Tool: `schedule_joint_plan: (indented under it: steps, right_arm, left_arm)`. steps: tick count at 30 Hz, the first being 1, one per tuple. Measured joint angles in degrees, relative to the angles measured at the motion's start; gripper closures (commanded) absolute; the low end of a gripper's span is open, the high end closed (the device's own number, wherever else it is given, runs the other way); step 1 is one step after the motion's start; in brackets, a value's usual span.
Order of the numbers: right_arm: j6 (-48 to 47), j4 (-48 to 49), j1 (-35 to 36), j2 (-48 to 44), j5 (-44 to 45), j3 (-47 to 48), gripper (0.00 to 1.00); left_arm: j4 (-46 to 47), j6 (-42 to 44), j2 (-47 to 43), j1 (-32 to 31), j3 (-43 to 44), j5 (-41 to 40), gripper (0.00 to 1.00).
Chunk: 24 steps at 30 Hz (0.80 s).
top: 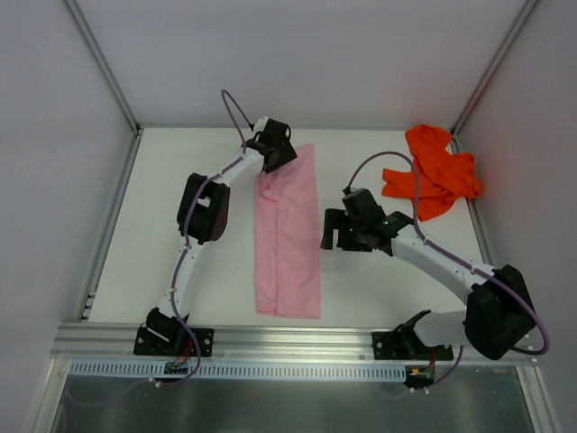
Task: Fold and stack the t-shirts
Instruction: Grab the bottom of the folded rectangular tshirt with both arms
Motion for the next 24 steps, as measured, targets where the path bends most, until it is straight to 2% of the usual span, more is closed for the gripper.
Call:
schedule_joint_plan:
  steps: [6,14,16,19,22,24]
  right_arm:
    - [-0.2,0.22,0.0,0.0,-1.44,0.0,0.14]
    - [-1.01,1.29,0.0,0.39,-2.8,0.11,0.14]
    - [-1.18,1.51,0.0,0.96,-2.93,0.35,0.14]
    - [-1.29,1.75,0.0,1.55,-3.08,0.68,0.14]
    - [-1.29,1.88,0.0,1.68,-3.06,0.87,0.14]
    - [-1.29,1.88,0.0,1.66,-3.02,0.92,0.14]
  left_arm:
    - [0.72,3.56,-3.87,-0.02,-2.75,-0.2,0.26]
    - [3.34,9.79,-29.05,0.52,-22.56,-0.15,0.29]
    - [4.48,10.47,-32.89,0.81,-25.66,-0.17,0.32]
    - [6.27,11.63,-33.88,1.2,-28.44,0.31,0.38]
    - [6.32,12.7,-30.56,1.55,-30.14,1.64,0.44]
    - [5.95,13.31,-27.87,1.62,-31.3,2.32,0.52]
